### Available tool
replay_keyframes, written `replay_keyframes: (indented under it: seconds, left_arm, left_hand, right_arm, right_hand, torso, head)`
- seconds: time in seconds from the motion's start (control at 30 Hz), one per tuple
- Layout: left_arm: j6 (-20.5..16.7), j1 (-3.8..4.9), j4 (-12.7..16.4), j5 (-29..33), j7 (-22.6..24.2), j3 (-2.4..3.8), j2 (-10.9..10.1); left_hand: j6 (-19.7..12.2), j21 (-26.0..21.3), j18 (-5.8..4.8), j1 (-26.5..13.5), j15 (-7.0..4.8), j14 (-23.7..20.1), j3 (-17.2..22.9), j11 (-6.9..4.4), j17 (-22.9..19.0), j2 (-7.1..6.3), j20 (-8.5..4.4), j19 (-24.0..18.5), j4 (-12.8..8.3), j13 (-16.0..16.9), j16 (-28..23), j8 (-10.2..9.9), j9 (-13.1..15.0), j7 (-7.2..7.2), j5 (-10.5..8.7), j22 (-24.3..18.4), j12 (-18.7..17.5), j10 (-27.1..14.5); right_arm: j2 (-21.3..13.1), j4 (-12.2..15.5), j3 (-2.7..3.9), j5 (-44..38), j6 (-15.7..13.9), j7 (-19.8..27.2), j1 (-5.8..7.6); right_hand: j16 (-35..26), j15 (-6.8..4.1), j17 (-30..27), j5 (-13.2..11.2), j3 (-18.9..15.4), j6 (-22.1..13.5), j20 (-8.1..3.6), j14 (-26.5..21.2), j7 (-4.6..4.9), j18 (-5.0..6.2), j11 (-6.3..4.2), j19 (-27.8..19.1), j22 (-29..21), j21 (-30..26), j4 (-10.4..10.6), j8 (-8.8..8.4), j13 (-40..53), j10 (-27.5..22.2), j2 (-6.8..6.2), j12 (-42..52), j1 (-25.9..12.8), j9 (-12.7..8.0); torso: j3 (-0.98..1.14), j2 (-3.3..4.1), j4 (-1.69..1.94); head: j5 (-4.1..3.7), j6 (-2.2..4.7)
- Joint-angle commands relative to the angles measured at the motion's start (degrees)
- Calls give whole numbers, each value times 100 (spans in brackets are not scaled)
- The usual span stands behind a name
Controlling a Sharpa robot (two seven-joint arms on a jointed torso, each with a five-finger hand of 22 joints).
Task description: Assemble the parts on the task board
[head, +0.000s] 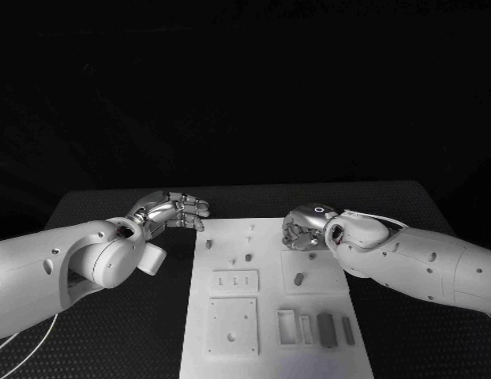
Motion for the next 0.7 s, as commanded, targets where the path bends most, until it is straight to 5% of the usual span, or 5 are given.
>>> replay_keyframes:
  seconds: [0.03,0.7]
  left_arm:
    - [86,17,-1,-22,53,6,9]
    - [76,21,-25,-22,54,6,-7]
  left_hand:
    - [1,-39,85,-58,0,39,-15,23,7,11,-46,-14,7,-10,-30,-25,-9,25,-20,-6,-30,-1]
    - [-1,-49,68,-58,0,44,-11,25,25,3,-60,-10,5,-12,-47,-35,-14,28,-21,-6,-45,3]
  right_arm:
    - [-2,16,-44,-94,187,-51,-63]
    - [-5,370,-34,-513,-452,-669,38]
  right_hand:
    - [28,-20,15,11,8,165,-50,22,84,297,-51,-12,119,33,19,33,-10,-8,73,33,-9,34]
    - [95,-57,78,12,-2,238,-66,94,45,297,-89,26,111,83,205,50,-60,74,95,27,-192,115]
  torso:
    - [-1,8,2]
    - [0,30,8]
  head:
    - [-6,6]
    - [-8,91]
